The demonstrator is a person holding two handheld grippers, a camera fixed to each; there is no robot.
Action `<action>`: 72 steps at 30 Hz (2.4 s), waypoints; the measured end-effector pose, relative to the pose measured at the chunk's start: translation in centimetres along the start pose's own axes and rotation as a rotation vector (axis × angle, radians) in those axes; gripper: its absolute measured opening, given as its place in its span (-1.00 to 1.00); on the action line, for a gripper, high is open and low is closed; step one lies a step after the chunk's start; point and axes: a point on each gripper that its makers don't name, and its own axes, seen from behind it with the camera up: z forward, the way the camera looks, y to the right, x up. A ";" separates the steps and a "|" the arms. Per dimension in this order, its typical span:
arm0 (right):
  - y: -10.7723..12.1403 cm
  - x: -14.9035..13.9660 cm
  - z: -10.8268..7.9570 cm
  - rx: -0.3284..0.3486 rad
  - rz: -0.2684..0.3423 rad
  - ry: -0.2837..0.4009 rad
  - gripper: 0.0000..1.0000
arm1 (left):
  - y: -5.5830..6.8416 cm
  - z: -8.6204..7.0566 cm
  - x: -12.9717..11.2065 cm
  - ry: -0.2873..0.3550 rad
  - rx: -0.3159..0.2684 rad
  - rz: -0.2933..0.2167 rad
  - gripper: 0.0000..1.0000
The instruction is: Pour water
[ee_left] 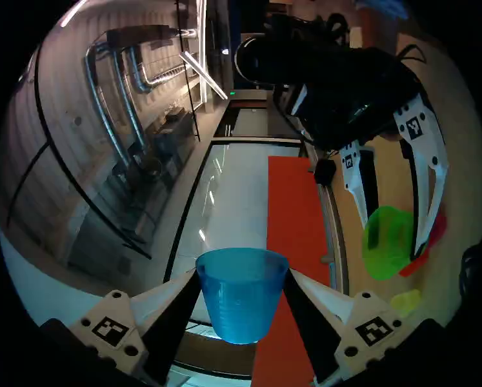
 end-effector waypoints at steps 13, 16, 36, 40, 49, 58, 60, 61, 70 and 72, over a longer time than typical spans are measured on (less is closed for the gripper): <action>0.5 0.1 -0.3 -0.018 0.005 0.009 0.79 | 0.0 -0.1 -2.9 -0.038 0.027 -0.426 0.71; 0.6 0.0 -0.4 -0.023 0.006 0.010 0.79 | 0.1 -0.2 -3.3 -0.042 0.028 -0.523 0.72; 0.9 -0.1 -1.1 -0.041 0.012 0.023 0.79 | -0.5 -0.6 -5.5 -0.042 0.011 -1.116 0.72; 0.8 0.0 -1.1 -0.044 0.011 0.024 0.79 | -0.2 -0.4 -5.8 -0.051 -0.002 -1.182 0.73; 0.5 0.3 -1.4 -0.046 0.012 0.029 0.79 | 0.4 0.2 -5.6 -0.038 -0.057 -1.401 0.73; 0.6 0.6 -1.6 -0.050 0.026 0.035 0.79 | 0.7 0.0 -5.9 -0.043 -0.079 -1.446 0.74; 0.6 0.6 -1.6 -0.051 0.029 0.036 0.79 | 1.0 -0.3 -6.0 -0.053 -0.091 -1.447 0.74; 0.7 0.6 -1.6 -0.052 0.029 0.036 0.79 | 1.2 -0.4 -6.0 -0.059 -0.098 -1.449 0.74; 1.2 0.6 -2.3 -0.068 0.035 0.031 0.79 | 3.8 -2.1 -7.4 -0.119 -0.140 -1.457 0.74; 1.4 0.6 -2.6 -0.074 0.038 0.030 0.79 | 4.3 -2.5 -7.9 -0.132 -0.138 -1.451 0.74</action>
